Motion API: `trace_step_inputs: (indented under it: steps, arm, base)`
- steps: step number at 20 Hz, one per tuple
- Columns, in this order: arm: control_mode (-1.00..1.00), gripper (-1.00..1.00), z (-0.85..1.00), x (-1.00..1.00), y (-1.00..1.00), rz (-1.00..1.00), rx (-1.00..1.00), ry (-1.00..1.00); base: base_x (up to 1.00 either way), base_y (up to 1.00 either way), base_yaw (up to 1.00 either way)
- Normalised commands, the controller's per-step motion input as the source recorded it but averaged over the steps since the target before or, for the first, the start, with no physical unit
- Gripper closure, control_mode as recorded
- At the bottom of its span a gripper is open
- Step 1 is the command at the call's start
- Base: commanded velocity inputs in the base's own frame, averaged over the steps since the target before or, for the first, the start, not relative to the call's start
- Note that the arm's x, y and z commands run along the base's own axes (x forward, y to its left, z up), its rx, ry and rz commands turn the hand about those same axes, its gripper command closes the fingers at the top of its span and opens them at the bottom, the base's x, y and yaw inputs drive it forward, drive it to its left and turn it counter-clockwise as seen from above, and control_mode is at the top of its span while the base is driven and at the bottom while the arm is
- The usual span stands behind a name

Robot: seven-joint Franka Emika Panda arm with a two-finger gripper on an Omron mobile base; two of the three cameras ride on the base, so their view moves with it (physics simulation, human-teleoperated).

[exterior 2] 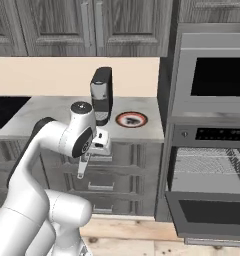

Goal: Pick up the tongs from the counter and place them near the plate next to the oven.

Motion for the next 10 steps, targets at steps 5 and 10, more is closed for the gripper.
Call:
trace_step_inputs:
  steps: [5,10]
  arm:
    - [1.0,1.0,0.0,0.0,0.0,0.0,0.0,0.0]
    - [1.0,1.0,0.0,0.0,0.0,0.0,0.0,0.0]
  base:
    - [0.35,-0.05,-0.25]
    - [0.54,-0.1,-0.23]
